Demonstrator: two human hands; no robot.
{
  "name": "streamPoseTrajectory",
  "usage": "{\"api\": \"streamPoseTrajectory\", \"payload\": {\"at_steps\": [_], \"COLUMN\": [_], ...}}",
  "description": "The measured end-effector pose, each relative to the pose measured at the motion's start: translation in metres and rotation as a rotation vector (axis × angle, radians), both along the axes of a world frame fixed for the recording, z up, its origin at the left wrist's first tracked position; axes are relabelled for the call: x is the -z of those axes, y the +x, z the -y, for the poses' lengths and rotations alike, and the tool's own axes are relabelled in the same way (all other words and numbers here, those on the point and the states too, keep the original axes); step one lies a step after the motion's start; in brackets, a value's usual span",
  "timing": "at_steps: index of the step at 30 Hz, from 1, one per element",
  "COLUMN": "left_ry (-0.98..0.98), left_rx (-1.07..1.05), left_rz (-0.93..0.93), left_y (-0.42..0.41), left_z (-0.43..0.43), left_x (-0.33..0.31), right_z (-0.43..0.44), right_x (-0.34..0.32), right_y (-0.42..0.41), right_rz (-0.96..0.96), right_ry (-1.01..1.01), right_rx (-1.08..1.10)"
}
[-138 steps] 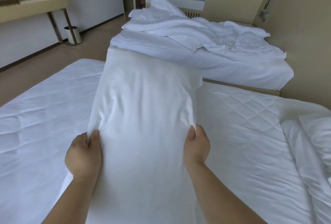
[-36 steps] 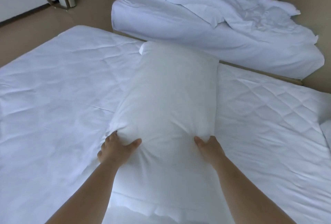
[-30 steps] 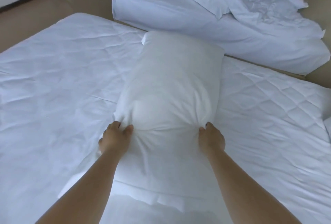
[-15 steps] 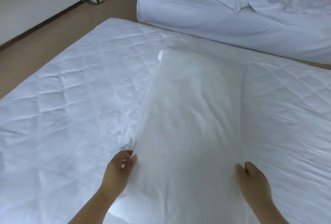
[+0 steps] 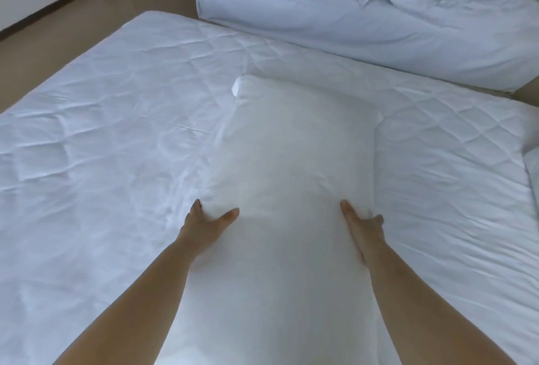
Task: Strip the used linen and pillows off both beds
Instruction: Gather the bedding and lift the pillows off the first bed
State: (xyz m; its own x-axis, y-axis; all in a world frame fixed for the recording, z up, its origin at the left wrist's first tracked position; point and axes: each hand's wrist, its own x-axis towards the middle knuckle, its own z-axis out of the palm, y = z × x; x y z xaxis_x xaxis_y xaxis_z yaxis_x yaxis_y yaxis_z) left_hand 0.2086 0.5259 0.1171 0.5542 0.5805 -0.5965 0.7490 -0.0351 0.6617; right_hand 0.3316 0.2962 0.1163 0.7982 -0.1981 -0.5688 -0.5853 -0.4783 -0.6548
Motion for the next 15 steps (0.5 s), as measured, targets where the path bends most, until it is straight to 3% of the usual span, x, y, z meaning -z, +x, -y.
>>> {"api": "streamPoseTrajectory", "payload": {"at_steps": [2,5,10,15], "left_ry": [-0.056,-0.164,-0.070,0.017], "left_rx": [0.028,-0.016,-0.012,-0.046], "left_rz": [0.023,0.039,0.144,0.254], "left_y": [0.005,0.005,0.001,-0.015], "left_z": [-0.013,-0.019,-0.015,0.007], "left_x": [0.007,0.016,-0.003,-0.037], "right_z": [0.000,-0.010,0.005,0.017], "right_x": [0.007,0.006,-0.017,-0.044], "right_y": [0.002,-0.002,0.003,-0.015], "right_rz": [-0.071,-0.030,0.048,0.250], "right_ry": [-0.008,-0.162,-0.365,-0.407], "right_rx": [0.070,-0.064,-0.175,-0.157]}}
